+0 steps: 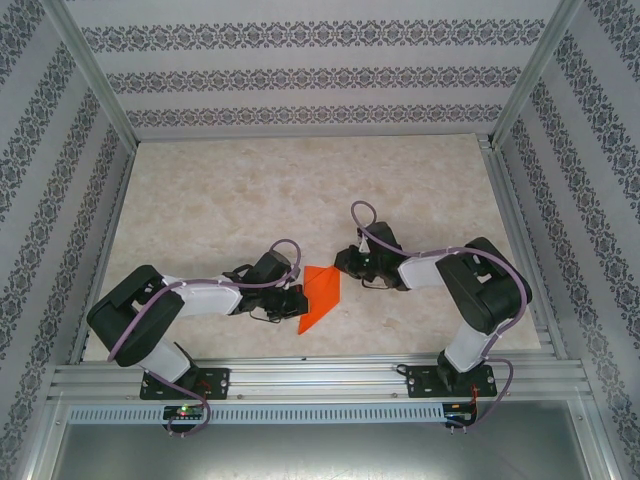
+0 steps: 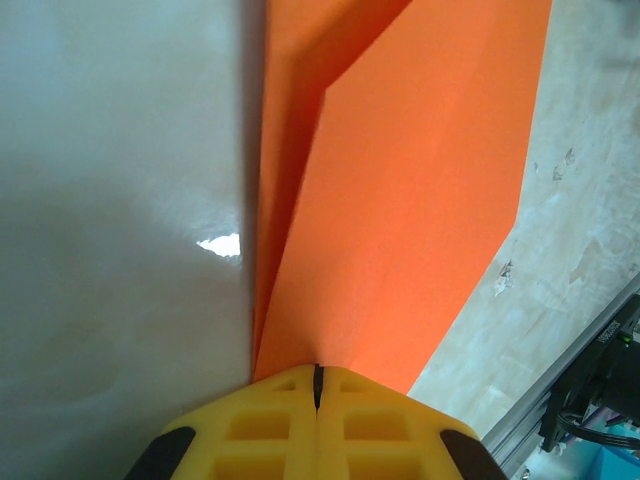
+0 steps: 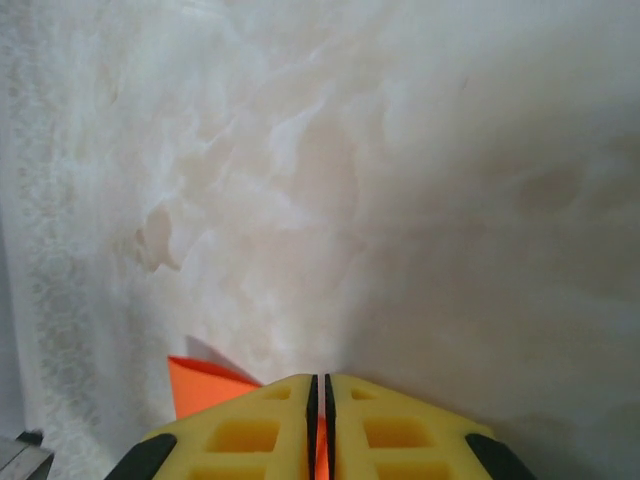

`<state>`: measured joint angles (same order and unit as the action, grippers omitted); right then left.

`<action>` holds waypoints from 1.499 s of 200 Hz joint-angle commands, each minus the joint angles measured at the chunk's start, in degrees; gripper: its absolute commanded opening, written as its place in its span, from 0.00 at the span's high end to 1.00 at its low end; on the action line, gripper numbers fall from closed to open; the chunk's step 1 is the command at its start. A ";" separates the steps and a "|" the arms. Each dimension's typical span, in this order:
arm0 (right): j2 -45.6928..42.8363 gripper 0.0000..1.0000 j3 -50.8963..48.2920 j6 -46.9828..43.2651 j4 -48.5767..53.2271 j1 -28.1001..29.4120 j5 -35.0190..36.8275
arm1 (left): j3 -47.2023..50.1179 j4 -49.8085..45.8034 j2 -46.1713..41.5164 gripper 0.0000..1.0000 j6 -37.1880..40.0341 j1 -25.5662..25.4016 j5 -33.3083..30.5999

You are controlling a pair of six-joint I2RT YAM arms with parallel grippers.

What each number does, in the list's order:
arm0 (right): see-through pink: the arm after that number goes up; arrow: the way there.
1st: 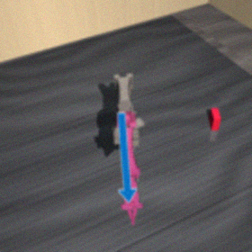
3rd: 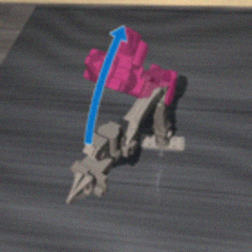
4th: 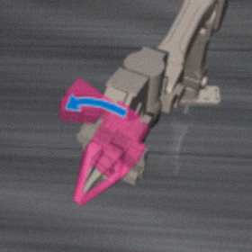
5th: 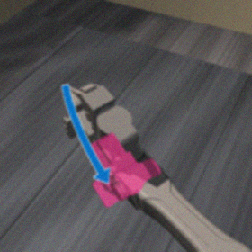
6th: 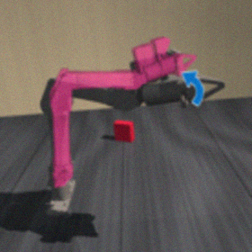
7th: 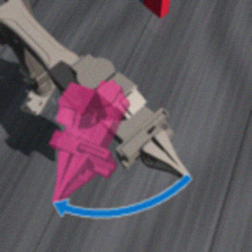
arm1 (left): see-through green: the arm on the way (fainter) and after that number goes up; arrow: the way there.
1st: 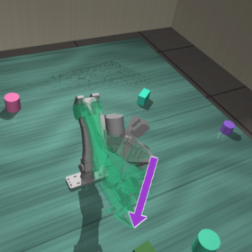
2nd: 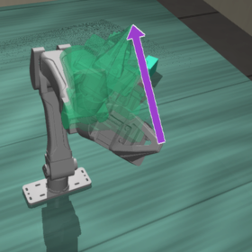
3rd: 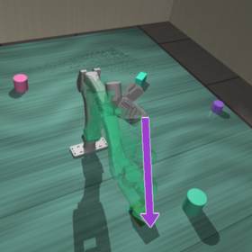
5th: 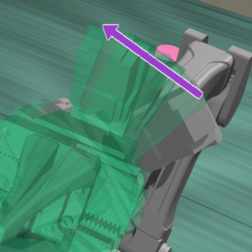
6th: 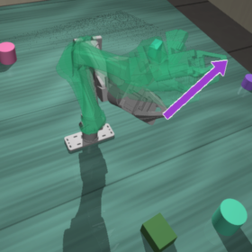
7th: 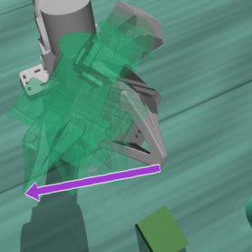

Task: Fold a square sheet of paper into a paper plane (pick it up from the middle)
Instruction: Fourth fold the wing at the center of the table.

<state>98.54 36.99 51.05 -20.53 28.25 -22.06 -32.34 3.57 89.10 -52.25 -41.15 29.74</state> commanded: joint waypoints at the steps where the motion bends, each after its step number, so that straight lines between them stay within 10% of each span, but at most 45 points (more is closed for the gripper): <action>1: -2.15 0.86 4.10 -5.56 10.30 -1.86 4.94 | 3.35 -14.43 4.92 1.00 1.95 -0.69 -7.11; 57: -12.74 0.85 4.70 -6.23 15.31 0.97 2.51 | 0.40 -14.67 6.99 1.00 2.24 -0.73 -8.39; 134: -4.84 0.89 -0.05 0.72 4.72 10.84 3.65 | -0.91 -14.76 7.93 1.00 2.41 -0.73 -9.12; 300: 2.05 0.88 5.83 -6.58 16.17 -2.23 12.83 | 1.13 -14.03 8.29 1.00 3.03 -0.67 -9.08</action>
<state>97.78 41.23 46.92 -9.13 28.62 -15.81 -35.75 3.86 92.60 -50.92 -41.25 28.80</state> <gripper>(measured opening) 0.115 0.066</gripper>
